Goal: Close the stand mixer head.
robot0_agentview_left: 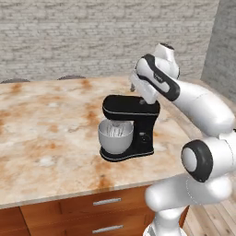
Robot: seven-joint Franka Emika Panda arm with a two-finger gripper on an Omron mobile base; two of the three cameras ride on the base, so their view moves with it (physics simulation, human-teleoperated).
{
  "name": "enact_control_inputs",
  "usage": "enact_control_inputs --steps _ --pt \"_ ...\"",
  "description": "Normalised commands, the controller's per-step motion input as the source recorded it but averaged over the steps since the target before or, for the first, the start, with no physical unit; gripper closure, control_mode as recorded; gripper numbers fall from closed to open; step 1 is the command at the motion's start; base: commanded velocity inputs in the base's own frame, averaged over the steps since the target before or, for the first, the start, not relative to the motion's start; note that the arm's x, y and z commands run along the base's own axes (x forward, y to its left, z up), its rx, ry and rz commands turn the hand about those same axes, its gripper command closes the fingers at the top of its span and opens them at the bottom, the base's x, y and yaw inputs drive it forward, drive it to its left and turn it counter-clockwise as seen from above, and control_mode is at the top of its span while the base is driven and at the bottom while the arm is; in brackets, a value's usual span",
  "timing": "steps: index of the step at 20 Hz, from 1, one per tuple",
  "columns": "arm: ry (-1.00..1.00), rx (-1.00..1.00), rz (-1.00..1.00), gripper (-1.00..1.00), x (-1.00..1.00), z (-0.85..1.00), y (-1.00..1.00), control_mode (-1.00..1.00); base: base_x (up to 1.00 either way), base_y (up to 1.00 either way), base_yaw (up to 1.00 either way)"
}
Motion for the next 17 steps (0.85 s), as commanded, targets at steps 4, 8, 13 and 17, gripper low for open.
enact_control_inputs --steps 4,8,13,17 --pt "-0.37 -0.22 0.07 -1.0 -0.48 0.02 0.98 -1.0 0.0 0.0 0.0" --pt "-0.23 0.0 0.05 -1.0 -0.71 0.12 0.44 -1.0 0.0 0.0 0.0" --pt "-0.12 0.0 0.1 -1.0 -0.51 0.44 0.01 -1.0 0.0 0.0 0.0" --pt "-0.03 0.0 0.04 -1.0 -0.1 0.21 0.0 -1.0 0.0 0.0 0.0"
